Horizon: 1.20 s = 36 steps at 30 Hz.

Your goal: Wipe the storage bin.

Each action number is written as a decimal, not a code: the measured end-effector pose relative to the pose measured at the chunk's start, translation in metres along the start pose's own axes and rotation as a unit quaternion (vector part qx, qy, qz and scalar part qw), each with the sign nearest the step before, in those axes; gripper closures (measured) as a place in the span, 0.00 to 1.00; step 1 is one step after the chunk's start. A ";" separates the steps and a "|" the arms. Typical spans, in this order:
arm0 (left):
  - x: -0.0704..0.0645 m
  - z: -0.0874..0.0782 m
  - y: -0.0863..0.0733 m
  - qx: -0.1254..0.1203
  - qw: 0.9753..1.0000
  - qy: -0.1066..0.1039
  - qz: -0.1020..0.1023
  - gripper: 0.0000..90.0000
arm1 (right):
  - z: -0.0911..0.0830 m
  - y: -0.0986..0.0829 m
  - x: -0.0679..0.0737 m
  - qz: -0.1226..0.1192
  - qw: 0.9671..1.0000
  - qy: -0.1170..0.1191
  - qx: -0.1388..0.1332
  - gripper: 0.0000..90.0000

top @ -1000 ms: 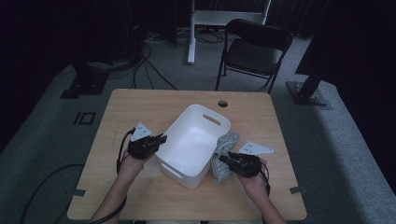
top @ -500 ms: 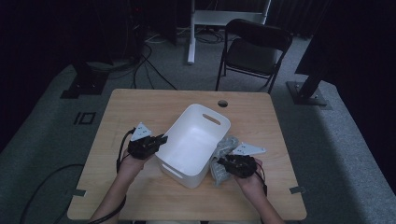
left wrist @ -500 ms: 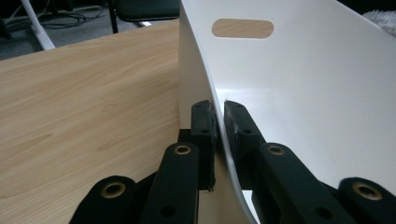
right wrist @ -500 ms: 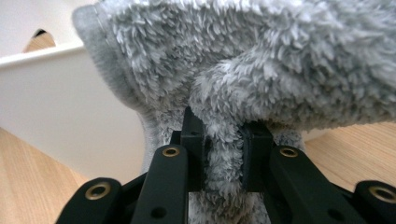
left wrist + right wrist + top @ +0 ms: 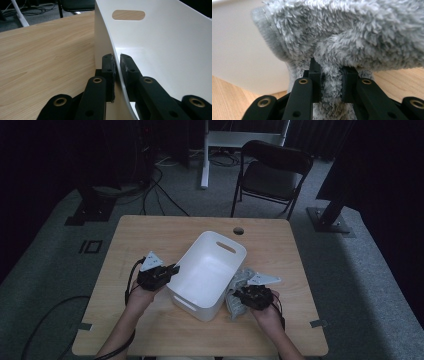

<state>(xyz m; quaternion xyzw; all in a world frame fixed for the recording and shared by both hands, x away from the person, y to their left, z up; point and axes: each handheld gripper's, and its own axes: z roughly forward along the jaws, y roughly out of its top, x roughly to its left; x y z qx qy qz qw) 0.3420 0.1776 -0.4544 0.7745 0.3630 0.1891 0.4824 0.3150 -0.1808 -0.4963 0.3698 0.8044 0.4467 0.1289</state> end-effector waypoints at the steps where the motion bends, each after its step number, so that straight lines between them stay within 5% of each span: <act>1: 0.000 0.000 0.000 0.000 1.000 0.000 0.000 0.92 | 0.001 -0.001 0.000 -0.001 1.000 -0.002 0.002 0.84; 13: 0.000 0.000 0.000 0.000 1.000 0.001 -0.003 0.91 | 0.026 -0.015 -0.012 0.021 0.998 -0.016 0.053 0.84; 17: 0.000 0.000 0.000 -0.001 1.000 0.008 -0.004 0.91 | 0.024 -0.014 -0.009 0.015 0.998 -0.028 0.050 0.84; 23: -0.002 0.000 0.000 0.000 1.000 0.015 -0.001 0.92 | -0.002 -0.002 0.000 0.015 1.000 -0.001 -0.004 0.85; 29: -0.003 0.001 0.001 -0.001 1.000 0.017 -0.004 0.92 | -0.032 0.008 0.021 -0.021 0.997 0.024 -0.069 0.85; 33: -0.003 0.001 0.001 0.000 1.000 0.015 -0.003 0.92 | -0.034 0.008 0.027 -0.030 0.995 0.021 -0.090 0.85; 36: -0.002 0.001 0.001 -0.001 1.000 0.006 -0.004 0.92 | -0.028 0.009 0.027 -0.028 0.996 0.025 -0.077 0.84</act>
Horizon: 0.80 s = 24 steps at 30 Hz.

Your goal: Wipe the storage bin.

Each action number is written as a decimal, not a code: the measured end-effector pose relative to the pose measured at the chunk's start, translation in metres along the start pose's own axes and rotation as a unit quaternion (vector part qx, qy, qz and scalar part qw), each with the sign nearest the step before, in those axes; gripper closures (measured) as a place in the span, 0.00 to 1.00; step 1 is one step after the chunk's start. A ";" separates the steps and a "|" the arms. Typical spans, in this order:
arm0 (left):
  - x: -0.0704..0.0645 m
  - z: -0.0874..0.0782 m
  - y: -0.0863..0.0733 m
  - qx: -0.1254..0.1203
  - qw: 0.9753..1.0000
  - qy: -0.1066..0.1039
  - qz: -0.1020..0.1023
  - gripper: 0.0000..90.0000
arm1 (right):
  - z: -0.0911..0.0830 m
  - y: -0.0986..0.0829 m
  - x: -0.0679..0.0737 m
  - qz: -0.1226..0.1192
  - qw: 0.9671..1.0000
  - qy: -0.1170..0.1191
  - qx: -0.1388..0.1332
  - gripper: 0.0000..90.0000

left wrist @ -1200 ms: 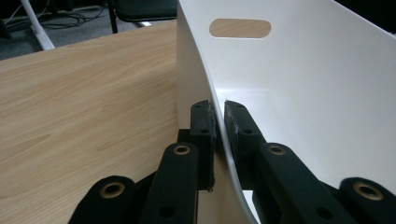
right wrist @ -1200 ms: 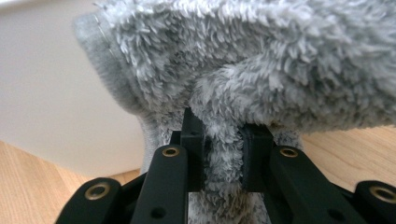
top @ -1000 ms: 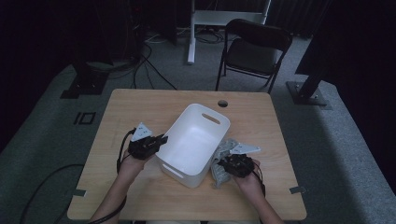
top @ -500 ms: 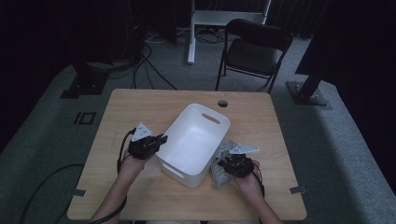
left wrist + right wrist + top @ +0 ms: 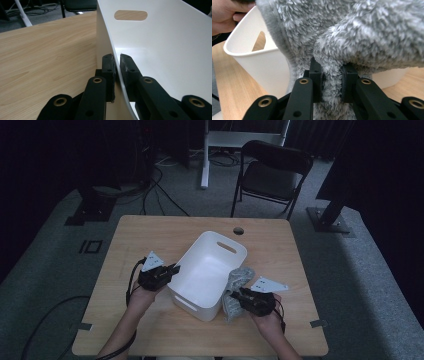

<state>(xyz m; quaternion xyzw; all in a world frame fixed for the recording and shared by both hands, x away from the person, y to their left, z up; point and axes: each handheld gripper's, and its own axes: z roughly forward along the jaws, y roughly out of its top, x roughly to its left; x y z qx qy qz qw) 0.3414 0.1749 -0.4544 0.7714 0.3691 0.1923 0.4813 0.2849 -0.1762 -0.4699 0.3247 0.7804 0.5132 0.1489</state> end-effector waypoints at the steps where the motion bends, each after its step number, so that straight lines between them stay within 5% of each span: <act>1: 0.000 0.000 0.000 0.000 1.000 -0.002 -0.001 0.92 | 0.001 0.000 0.000 -0.002 1.000 -0.001 0.004 0.84; 24: -0.003 0.001 0.000 -0.002 1.000 0.006 0.010 0.91 | 0.024 -0.015 -0.018 0.017 0.997 -0.013 0.072 0.84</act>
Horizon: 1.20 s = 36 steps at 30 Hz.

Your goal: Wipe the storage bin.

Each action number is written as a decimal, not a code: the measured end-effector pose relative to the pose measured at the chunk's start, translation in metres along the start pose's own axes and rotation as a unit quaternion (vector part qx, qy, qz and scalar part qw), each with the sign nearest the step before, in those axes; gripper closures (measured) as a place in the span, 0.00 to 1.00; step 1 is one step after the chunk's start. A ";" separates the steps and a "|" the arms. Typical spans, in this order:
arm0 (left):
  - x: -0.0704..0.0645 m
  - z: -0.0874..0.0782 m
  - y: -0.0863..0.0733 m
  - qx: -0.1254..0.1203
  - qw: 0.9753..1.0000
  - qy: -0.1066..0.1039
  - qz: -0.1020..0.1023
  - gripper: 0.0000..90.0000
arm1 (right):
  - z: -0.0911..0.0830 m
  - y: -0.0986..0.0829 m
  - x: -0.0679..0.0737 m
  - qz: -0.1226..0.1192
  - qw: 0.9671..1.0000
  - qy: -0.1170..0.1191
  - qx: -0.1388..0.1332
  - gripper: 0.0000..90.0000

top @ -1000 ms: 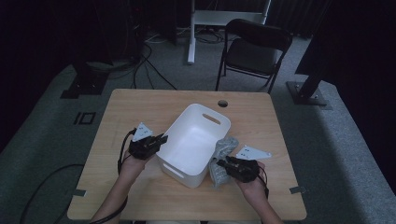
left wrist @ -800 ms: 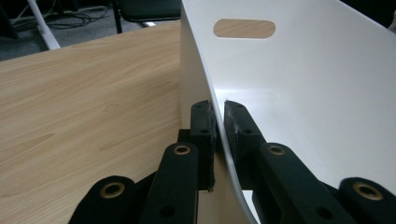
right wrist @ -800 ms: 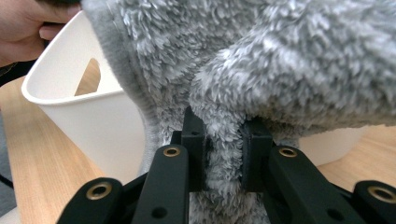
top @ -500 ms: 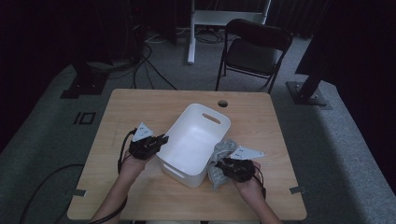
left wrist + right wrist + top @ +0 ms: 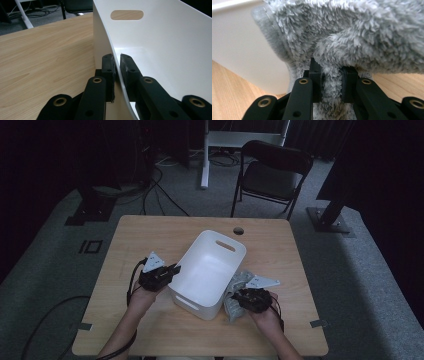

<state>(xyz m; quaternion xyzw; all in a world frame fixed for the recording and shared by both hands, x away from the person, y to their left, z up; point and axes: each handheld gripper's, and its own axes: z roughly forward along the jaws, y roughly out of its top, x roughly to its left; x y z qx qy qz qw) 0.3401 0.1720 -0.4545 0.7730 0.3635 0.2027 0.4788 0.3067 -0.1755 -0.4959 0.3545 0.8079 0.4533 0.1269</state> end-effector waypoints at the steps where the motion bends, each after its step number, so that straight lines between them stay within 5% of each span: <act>1: 0.000 0.000 0.000 0.000 1.000 0.000 -0.001 0.91 | 0.001 0.000 -0.001 0.000 1.000 -0.001 0.001 0.84; 10: 0.000 0.000 0.000 0.000 1.000 -0.001 0.000 0.91 | 0.016 -0.009 -0.012 0.012 0.999 -0.008 0.035 0.84; 13: 0.001 0.001 0.000 -0.003 1.000 -0.003 -0.004 0.91 | 0.023 -0.014 -0.017 0.035 0.998 -0.001 0.045 0.84; 20: -0.001 0.001 0.000 -0.003 1.000 0.009 -0.002 0.91 | 0.025 -0.013 -0.016 0.032 0.998 -0.010 0.060 0.84; 29: -0.003 0.002 0.000 -0.005 1.000 0.014 -0.006 0.92 | -0.018 0.007 -0.001 0.018 1.000 0.013 -0.018 0.84; 36: -0.005 0.002 0.001 0.000 1.000 0.011 -0.001 0.92 | -0.029 0.015 0.017 -0.009 0.999 0.012 -0.039 0.84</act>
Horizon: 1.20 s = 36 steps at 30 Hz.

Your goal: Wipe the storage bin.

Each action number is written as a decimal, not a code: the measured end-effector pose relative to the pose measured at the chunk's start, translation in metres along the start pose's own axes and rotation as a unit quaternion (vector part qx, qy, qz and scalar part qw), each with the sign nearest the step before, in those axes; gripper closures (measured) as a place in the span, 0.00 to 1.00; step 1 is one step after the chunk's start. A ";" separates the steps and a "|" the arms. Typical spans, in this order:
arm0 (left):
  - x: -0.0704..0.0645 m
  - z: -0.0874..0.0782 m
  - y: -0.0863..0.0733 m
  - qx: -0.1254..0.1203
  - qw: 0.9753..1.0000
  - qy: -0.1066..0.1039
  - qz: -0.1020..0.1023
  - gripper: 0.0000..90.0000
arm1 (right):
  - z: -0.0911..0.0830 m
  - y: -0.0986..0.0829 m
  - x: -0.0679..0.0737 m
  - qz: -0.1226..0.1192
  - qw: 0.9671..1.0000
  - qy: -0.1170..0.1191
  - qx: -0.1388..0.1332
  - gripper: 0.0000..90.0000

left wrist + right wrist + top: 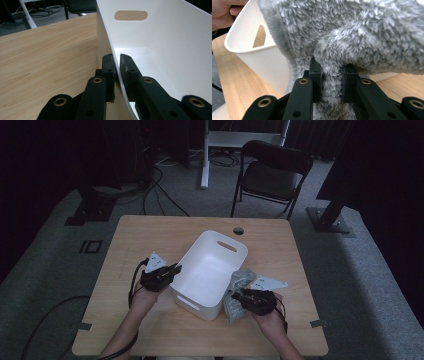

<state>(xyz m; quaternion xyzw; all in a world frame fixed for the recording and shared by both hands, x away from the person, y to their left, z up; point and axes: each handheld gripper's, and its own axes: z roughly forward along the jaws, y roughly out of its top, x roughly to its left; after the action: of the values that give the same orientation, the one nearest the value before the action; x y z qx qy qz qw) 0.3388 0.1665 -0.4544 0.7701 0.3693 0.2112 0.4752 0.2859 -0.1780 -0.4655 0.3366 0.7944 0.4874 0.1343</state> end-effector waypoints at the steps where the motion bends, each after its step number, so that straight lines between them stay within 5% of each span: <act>1: 0.000 0.000 0.000 0.001 1.000 -0.001 0.000 0.92 | 0.002 0.000 0.001 -0.001 1.000 -0.001 0.001 0.84; 13: -0.001 0.000 0.000 0.002 1.000 -0.002 0.000 0.92 | 0.014 -0.007 0.001 -0.012 1.000 -0.006 0.028 0.84; 36: -0.001 0.002 0.001 -0.003 1.000 0.012 -0.005 0.91 | 0.038 -0.022 -0.022 0.021 0.998 -0.014 0.065 0.84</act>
<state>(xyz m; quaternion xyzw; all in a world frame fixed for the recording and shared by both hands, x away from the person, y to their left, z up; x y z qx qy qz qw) 0.3397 0.1638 -0.4548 0.7644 0.3784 0.2187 0.4740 0.3135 -0.1732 -0.5055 0.3680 0.8152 0.4329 0.1126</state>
